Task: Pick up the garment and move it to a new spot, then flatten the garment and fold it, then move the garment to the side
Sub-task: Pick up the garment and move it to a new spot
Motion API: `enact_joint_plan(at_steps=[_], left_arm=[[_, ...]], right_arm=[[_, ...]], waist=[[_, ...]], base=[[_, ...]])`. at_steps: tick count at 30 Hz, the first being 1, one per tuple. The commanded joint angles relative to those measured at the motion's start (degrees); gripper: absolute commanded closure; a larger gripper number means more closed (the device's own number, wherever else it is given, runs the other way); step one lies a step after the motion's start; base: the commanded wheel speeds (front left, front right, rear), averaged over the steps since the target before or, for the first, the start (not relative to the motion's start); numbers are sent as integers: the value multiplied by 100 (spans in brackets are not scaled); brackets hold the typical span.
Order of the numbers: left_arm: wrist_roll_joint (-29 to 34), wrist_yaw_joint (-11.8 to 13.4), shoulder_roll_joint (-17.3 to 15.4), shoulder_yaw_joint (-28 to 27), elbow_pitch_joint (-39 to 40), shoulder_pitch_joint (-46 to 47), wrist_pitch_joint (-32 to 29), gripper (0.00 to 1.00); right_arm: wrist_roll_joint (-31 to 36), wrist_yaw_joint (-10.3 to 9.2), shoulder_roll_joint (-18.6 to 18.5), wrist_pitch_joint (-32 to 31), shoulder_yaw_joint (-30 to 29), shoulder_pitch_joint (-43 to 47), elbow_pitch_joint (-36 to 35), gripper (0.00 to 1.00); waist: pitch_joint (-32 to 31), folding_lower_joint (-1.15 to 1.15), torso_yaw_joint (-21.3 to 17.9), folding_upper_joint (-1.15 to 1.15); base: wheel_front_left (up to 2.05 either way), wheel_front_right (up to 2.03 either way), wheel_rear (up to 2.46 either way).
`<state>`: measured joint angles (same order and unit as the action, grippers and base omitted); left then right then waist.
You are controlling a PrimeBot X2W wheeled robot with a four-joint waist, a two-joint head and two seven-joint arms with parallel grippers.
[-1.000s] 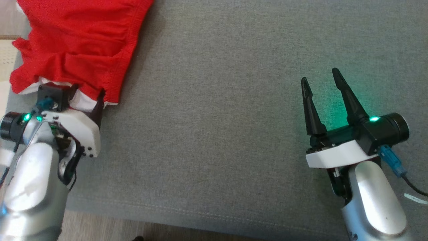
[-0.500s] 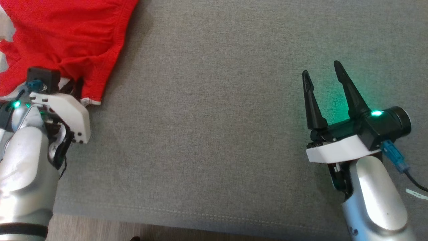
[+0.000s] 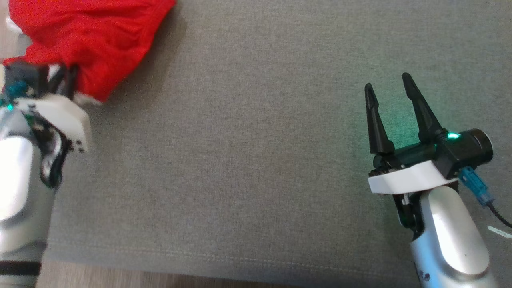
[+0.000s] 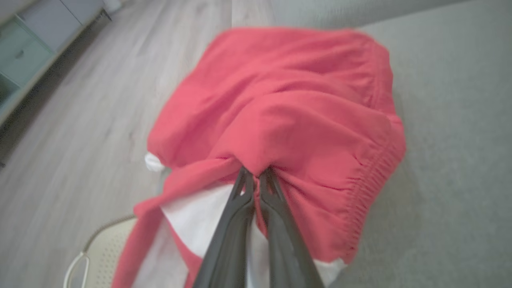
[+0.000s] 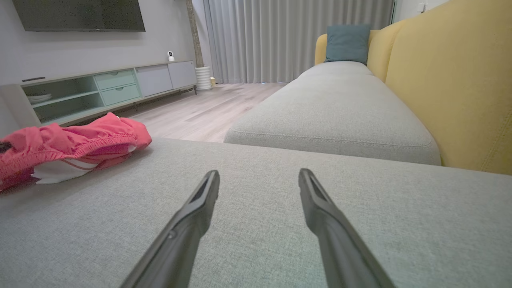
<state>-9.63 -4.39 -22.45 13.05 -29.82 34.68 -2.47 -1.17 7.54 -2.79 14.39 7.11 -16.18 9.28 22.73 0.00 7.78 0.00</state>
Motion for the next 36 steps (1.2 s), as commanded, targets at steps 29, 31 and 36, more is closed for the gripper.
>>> enact_joint_plan(at_steps=[29, 31, 36], left_arm=[[616, 78, -76, 707, 2456, 1660, -267, 100], [579, 115, 130, 839, 2462, 1616, -318, 100], [474, 245, 747, 1245, 2201, 1328, -320, 100]], right_arm=[[-415, -5, -9, 61, -2, 261, -60, 0], [-441, -5, -9, 61, -8, 255, -65, 0], [-513, -5, -9, 61, -14, 225, -94, 0]], waist=[[-1049, 0, -1066, 0], [-1031, 0, -1208, 0], [-888, 0, -1567, 0]], base=[[0, 0, 0], [0, 0, 0], [0, 0, 0]])
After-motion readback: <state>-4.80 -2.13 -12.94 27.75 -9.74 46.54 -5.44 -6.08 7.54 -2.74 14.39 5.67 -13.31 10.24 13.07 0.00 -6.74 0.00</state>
